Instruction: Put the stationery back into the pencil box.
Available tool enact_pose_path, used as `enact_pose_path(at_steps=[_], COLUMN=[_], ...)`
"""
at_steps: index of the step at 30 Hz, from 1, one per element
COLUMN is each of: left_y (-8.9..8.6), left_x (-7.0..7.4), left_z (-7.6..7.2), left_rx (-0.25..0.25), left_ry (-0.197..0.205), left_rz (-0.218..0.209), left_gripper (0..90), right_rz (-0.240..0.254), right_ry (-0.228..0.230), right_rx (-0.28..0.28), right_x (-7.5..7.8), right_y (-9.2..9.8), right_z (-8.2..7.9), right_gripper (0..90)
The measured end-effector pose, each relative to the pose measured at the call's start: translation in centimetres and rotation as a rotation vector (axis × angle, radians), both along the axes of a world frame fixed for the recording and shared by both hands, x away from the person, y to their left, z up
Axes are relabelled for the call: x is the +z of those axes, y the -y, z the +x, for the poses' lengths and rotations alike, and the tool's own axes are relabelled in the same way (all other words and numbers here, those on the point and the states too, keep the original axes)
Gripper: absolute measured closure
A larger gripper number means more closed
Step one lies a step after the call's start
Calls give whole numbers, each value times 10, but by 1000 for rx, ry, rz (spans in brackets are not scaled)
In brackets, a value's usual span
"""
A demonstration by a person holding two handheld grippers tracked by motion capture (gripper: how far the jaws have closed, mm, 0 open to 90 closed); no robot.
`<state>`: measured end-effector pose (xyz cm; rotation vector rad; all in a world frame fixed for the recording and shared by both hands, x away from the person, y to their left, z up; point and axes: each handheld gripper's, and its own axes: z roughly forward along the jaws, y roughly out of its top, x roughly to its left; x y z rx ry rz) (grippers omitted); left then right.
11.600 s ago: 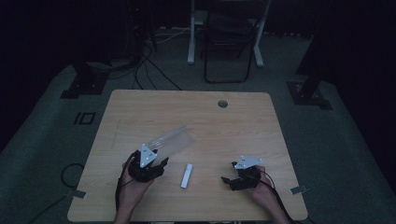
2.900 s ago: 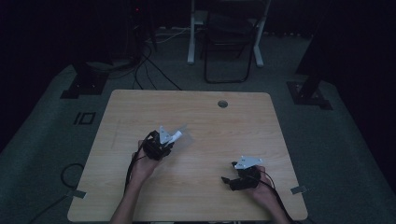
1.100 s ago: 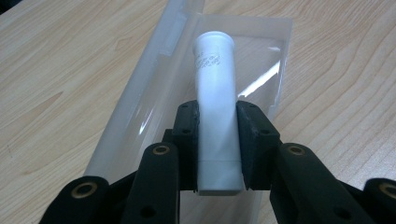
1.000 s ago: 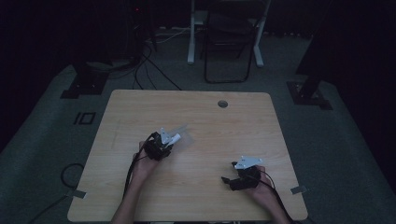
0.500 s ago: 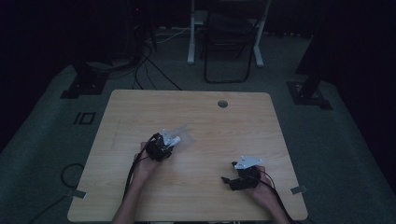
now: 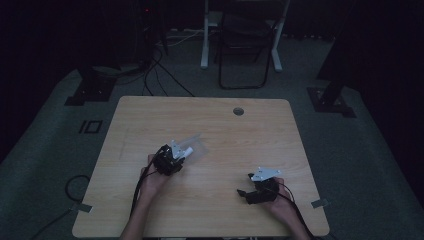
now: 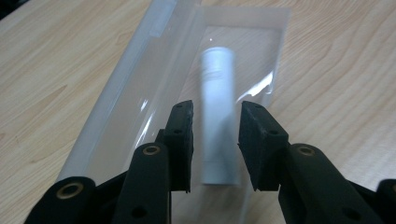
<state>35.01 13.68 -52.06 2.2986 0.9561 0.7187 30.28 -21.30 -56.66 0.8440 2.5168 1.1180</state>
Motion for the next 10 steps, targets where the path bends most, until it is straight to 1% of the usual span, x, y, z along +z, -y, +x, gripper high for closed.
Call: enact_pose_path(at_steps=[1, 2, 3, 5, 6, 7, 8, 9, 10], left_y=[0, 0, -1, -2, -2, -3, -3, -3, -3], left_x=[3, 3, 5, 7, 7, 8, 8, 8, 8], left_z=[-5, -5, -9, -14, -14, -19, -19, -24, -24], left_rx=[-3, -3, -6, -13, -13, -20, -20, -28, -28], left_ry=[14, 14, 23, 29, 29, 33, 33, 39, 39], left_rz=[-10, -10, -22, -45, -45, -65, -65, -70, -70], left_gripper=[642, 640, 640, 634, 631, 629, 628, 623, 620], right_rz=[0, 0, 0, 0, 0, 0, 0, 0, 0], right_ry=[0, 0, 0, 0, 0, 0, 0, 1, 0], right_rx=[0, 0, 0, 0, 0, 0, 0, 0, 0], right_x=[0, 0, 0, 0, 0, 0, 0, 0, 0], right_y=[0, 0, 0, 0, 0, 0, 0, 0, 0], right_z=[0, 0, 0, 0, 0, 0, 0, 0, 0], right_gripper=[213, 213, 213, 213, 213, 213, 213, 213, 213])
